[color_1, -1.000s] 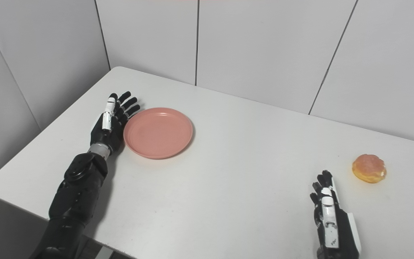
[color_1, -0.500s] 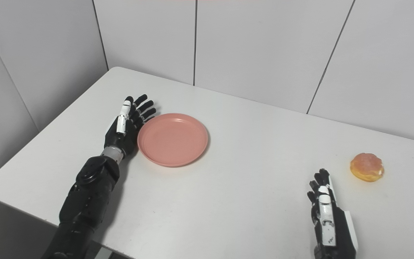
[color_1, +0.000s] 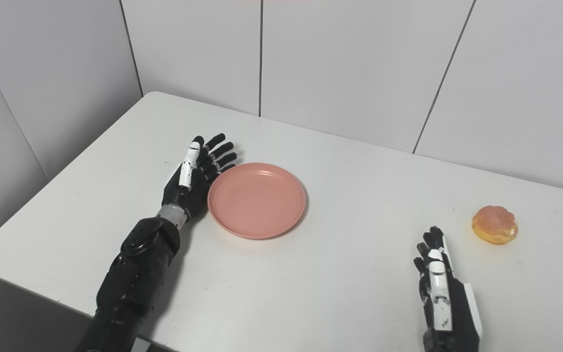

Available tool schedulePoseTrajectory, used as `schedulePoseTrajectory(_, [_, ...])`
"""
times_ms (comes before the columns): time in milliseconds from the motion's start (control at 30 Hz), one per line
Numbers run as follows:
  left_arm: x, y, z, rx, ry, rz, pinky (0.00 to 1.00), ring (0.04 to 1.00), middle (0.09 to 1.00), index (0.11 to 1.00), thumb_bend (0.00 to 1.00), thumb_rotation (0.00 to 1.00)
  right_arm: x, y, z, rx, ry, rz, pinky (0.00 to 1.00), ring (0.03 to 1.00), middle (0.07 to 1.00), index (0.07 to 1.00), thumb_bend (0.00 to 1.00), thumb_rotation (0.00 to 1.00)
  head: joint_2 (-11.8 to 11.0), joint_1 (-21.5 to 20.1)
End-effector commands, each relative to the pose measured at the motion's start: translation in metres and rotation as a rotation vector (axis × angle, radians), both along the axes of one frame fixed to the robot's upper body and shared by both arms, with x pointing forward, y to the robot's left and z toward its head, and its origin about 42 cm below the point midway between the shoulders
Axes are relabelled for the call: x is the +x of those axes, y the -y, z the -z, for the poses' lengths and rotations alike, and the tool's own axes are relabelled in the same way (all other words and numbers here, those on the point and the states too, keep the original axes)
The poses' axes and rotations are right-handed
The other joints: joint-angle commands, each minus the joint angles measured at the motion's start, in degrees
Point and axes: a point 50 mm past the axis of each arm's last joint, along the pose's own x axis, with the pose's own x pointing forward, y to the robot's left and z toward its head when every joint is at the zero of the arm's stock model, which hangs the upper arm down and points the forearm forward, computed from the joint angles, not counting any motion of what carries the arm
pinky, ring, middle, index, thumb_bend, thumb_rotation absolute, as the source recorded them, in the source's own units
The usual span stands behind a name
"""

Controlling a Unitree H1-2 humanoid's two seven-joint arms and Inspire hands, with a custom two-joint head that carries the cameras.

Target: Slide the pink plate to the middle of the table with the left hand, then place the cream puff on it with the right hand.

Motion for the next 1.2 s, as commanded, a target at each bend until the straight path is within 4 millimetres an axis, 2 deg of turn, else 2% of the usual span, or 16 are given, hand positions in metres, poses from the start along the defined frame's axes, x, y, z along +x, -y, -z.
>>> schedulePoseTrajectory(0, [-0.004, 0.011, 0.013, -0.019, -0.071, 0.029, 0.87, 0.86, 0.865, 0.855, 0.4, 1.0, 0.005, -0.005, -0.017, 0.014, 0.069, -0.006, 1.0, 0.991, 1.0, 1.0, 0.21, 1.0, 0.1, -0.3])
schedulePoseTrajectory(333, [-0.013, 0.035, 0.01, -0.003, -0.075, 0.091, 0.84, 0.857, 0.857, 0.84, 0.41, 1.0, 0.004, -0.009, -0.021, 0.025, 0.069, -0.008, 1.0, 0.991, 1.0, 1.0, 0.21, 1.0, 0.9, -1.6])
schedulePoseTrajectory(567, [-0.022, 0.06, 0.003, 0.003, -0.056, 0.15, 0.83, 0.851, 0.859, 0.843, 0.41, 1.0, 0.004, -0.012, -0.021, 0.036, 0.072, 0.0, 1.0, 0.985, 1.0, 1.0, 0.21, 1.0, 1.4, -3.7])
schedulePoseTrajectory(867, [-0.042, 0.091, -0.006, -0.018, -0.037, 0.212, 0.82, 0.848, 0.861, 0.844, 0.41, 1.0, 0.004, -0.017, -0.022, 0.033, 0.074, 0.006, 1.0, 0.984, 1.0, 1.0, 0.23, 1.0, 1.9, -6.7])
schedulePoseTrajectory(1167, [-0.062, 0.106, -0.003, -0.028, -0.051, 0.227, 0.84, 0.86, 0.871, 0.858, 0.4, 1.0, 0.005, -0.022, -0.023, 0.043, 0.082, 0.008, 1.0, 0.989, 1.0, 1.0, 0.24, 1.0, 2.5, -9.1])
